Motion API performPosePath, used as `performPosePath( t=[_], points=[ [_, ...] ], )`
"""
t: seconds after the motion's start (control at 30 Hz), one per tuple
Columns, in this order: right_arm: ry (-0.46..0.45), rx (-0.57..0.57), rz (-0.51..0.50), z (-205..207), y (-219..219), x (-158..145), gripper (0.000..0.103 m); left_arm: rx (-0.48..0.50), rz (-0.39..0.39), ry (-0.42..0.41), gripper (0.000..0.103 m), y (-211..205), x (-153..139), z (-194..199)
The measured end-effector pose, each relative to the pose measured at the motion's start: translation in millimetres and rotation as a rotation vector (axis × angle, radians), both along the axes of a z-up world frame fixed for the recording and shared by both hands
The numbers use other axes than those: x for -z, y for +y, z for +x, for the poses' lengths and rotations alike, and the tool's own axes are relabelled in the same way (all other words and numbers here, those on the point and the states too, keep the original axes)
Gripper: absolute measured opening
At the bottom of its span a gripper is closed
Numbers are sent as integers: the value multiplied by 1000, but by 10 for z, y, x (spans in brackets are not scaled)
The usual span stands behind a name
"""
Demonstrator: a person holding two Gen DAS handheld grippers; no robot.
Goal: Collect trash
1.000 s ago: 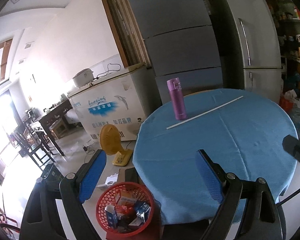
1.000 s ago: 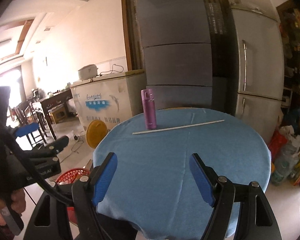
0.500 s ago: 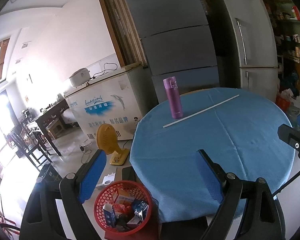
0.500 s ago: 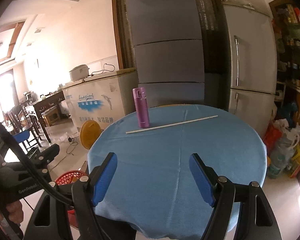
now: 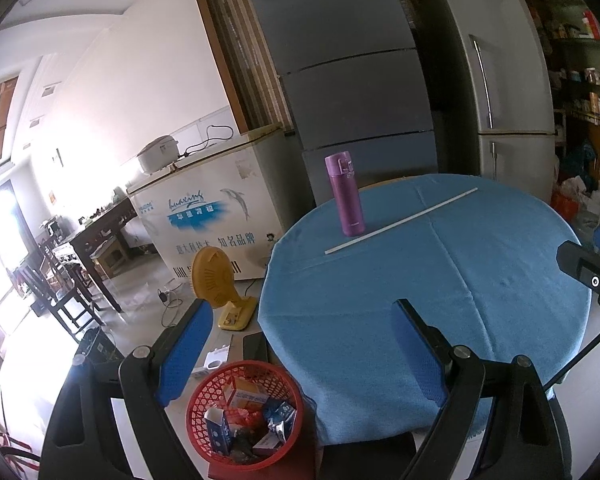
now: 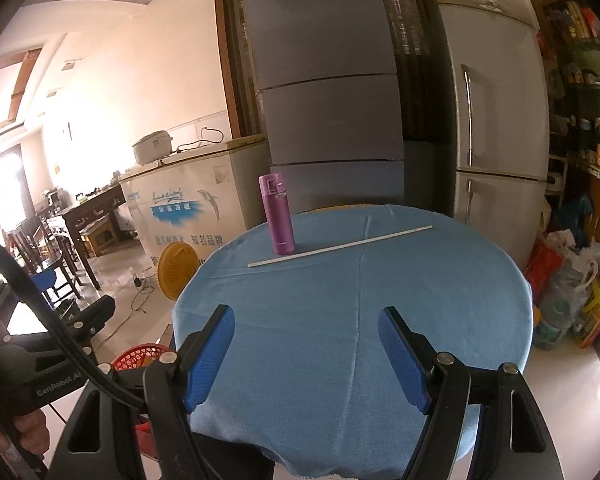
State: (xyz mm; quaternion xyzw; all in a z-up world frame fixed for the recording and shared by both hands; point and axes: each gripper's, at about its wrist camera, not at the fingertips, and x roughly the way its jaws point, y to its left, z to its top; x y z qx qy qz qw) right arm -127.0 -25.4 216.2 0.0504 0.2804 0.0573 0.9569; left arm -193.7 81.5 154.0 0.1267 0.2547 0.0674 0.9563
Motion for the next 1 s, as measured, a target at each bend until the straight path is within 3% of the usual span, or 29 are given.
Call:
performPosePath(
  t=[1.0],
  points=[
    [28, 130, 33, 473, -533, 35, 78, 108, 31, 33, 90, -424, -36, 515]
  ],
)
